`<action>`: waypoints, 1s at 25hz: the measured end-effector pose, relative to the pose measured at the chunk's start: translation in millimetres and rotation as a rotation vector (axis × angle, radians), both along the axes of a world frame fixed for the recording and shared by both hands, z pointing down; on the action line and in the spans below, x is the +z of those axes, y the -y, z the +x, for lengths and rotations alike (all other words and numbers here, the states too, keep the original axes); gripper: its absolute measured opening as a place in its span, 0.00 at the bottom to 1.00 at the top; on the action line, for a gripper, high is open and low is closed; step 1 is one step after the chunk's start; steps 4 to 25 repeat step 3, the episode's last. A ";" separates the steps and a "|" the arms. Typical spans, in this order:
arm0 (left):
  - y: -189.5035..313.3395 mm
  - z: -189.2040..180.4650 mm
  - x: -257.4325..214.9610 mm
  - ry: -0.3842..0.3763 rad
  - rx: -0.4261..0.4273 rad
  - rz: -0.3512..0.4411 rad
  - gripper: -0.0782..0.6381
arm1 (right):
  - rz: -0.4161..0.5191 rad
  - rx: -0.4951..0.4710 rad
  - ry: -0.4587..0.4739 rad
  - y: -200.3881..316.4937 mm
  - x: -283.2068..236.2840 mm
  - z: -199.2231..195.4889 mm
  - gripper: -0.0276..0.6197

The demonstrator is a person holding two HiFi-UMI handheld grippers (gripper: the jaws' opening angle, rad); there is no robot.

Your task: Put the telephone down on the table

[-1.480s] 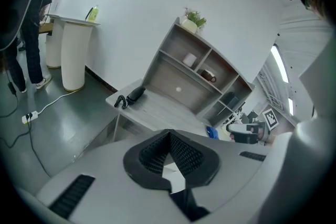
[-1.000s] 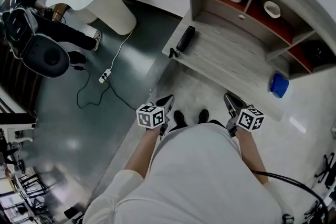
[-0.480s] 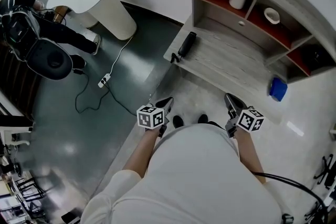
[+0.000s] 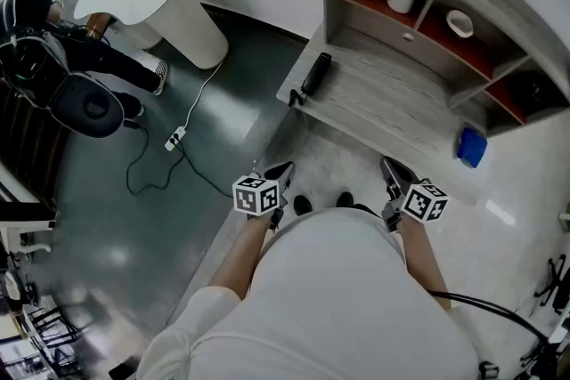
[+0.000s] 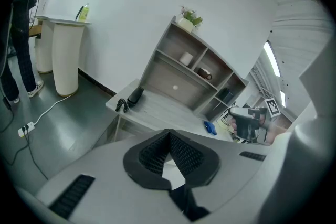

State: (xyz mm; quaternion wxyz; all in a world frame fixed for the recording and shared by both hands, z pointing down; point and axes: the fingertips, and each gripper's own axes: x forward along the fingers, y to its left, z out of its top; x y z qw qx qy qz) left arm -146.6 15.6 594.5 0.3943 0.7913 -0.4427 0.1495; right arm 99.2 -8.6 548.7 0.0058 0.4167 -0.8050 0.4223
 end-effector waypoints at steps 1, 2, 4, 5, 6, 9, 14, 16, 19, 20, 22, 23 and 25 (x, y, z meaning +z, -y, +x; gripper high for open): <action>0.6 -0.2 -0.1 -0.001 -0.001 -0.001 0.12 | -0.001 0.000 -0.001 0.3 -0.4 -0.6 0.07; 1.1 -0.6 0.0 -0.003 -0.002 -0.001 0.12 | -0.001 0.000 -0.001 0.5 -0.6 -1.4 0.07; 1.5 -0.9 0.0 -0.005 -0.003 -0.002 0.12 | -0.002 -0.001 -0.002 0.6 -0.8 -2.2 0.07; 1.5 -0.9 0.0 -0.005 -0.003 -0.002 0.12 | -0.002 -0.001 -0.002 0.6 -0.8 -2.2 0.07; 1.5 -0.9 0.0 -0.005 -0.003 -0.002 0.12 | -0.002 -0.001 -0.002 0.6 -0.8 -2.2 0.07; 1.5 -0.9 0.0 -0.005 -0.003 -0.002 0.12 | -0.002 -0.001 -0.002 0.6 -0.8 -2.2 0.07; 1.5 -0.9 0.0 -0.005 -0.003 -0.002 0.12 | -0.002 -0.001 -0.002 0.6 -0.8 -2.2 0.07; 1.5 -0.9 0.0 -0.005 -0.003 -0.002 0.12 | -0.002 -0.001 -0.002 0.6 -0.8 -2.2 0.07; 1.5 -0.9 0.0 -0.005 -0.003 -0.002 0.12 | -0.002 -0.001 -0.002 0.6 -0.8 -2.2 0.07; 1.5 -0.9 0.0 -0.005 -0.003 -0.002 0.12 | -0.002 -0.001 -0.002 0.6 -0.8 -2.2 0.07; 1.5 -0.9 0.0 -0.005 -0.003 -0.002 0.12 | -0.002 -0.001 -0.002 0.6 -0.8 -2.2 0.07; 1.5 -0.9 0.0 -0.005 -0.003 -0.002 0.12 | -0.002 -0.001 -0.002 0.6 -0.8 -2.2 0.07; 1.5 -0.9 0.0 -0.005 -0.003 -0.002 0.12 | -0.002 -0.001 -0.002 0.6 -0.8 -2.2 0.07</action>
